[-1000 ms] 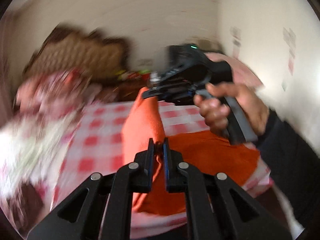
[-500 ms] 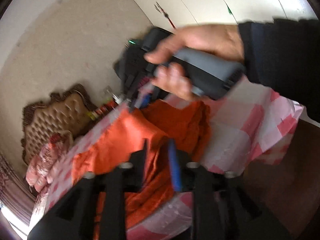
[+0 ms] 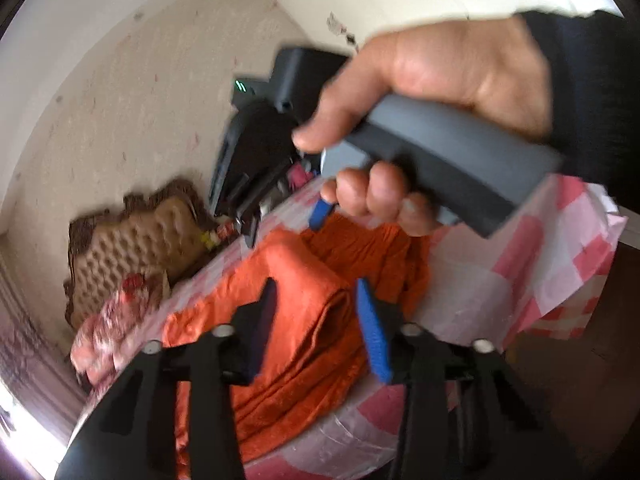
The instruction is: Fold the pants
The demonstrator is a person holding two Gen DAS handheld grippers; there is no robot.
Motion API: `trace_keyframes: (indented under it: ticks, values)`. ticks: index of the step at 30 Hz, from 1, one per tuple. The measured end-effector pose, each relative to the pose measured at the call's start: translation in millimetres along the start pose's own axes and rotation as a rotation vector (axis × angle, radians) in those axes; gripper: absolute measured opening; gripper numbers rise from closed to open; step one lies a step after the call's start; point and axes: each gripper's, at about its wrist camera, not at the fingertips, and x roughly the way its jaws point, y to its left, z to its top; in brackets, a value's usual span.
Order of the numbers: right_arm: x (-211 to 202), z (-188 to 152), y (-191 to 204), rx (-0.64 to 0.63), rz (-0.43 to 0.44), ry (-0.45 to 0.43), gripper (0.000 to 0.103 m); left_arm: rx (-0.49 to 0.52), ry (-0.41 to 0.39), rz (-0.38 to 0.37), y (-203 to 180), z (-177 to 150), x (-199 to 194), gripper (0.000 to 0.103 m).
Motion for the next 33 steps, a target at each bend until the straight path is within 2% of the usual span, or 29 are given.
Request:
trace_keyframes:
  ticks: [1, 2, 4, 8, 10, 13, 16, 19, 21, 22, 23, 25, 26, 28, 30, 31, 33]
  values:
    - [4.8, -0.4, 3.2, -0.012, -0.012, 0.006, 0.049, -0.007, 0.028, 0.001, 1.2, -1.4, 8.8, 0.029]
    - [7.6, -1.4, 4.6, -0.018, -0.025, 0.012, 0.042, -0.012, 0.045, 0.009, 4.1, -1.9, 14.4, 0.018]
    - [13.5, -0.1, 7.7, -0.037, -0.048, 0.021, 0.010, 0.000, 0.047, 0.033, 7.7, -2.7, 18.9, 0.011]
    - [-8.6, 9.4, 15.8, -0.051, 0.028, -0.035, 0.007, 0.004, -0.013, 0.106, 23.3, 12.6, 12.2, 0.009]
    - [-23.7, 13.9, 19.3, -0.058, 0.032, -0.060, 0.007, 0.020, -0.051, 0.128, 26.5, 27.1, 4.4, 0.009]
    - [-42.8, 16.1, 14.9, -0.058, 0.004, -0.083, 0.007, 0.046, -0.076, 0.123, 18.5, 43.1, -3.7, 0.009]
    - [-47.4, 10.0, -1.4, -0.043, -0.033, -0.075, 0.007, 0.089, -0.068, 0.080, -2.0, 48.8, -0.3, 0.009]
    - [-33.1, -2.7, -26.0, -0.012, -0.078, -0.034, 0.007, 0.153, -0.023, 0.029, -26.1, 39.1, 19.9, 0.009]
    - [-22.1, -9.2, -39.3, 0.007, -0.127, -0.014, 0.008, 0.158, -0.017, -0.023, -36.5, 33.3, 24.9, 0.018]
    - [-19.8, -12.2, -44.1, 0.018, -0.144, -0.024, 0.010, 0.154, -0.040, -0.040, -36.2, 31.3, 25.7, 0.026]
    - [-22.4, -14.8, -44.3, 0.019, -0.150, -0.043, 0.012, 0.150, -0.055, -0.083, -34.1, 29.7, 25.2, 0.048]
    - [-32.0, -20.8, -35.8, -0.008, -0.211, -0.093, 0.027, 0.109, -0.076, -0.114, -20.9, 29.2, 20.2, 0.050]
    - [-39.4, -25.5, -27.9, -0.034, -0.285, -0.126, 0.032, 0.078, -0.100, -0.147, -9.4, 28.7, 11.5, 0.050]
    - [-54.8, -39.8, -8.1, -0.072, -0.450, -0.205, 0.046, -0.006, -0.160, -0.153, 20.9, 24.8, -10.2, 0.054]
    - [-60.3, -54.3, 12.1, -0.113, -0.512, -0.250, 0.051, -0.122, -0.196, -0.117, 55.0, 17.9, -25.8, 0.071]
    - [-60.4, -66.0, 28.5, -0.147, -0.540, -0.272, 0.062, -0.199, -0.198, -0.074, 78.0, 11.6, -29.1, 0.074]
    - [-53.5, -80.9, 49.0, -0.186, -0.574, -0.290, 0.074, -0.378, -0.129, 0.013, 126.9, -5.0, -22.6, 0.075]
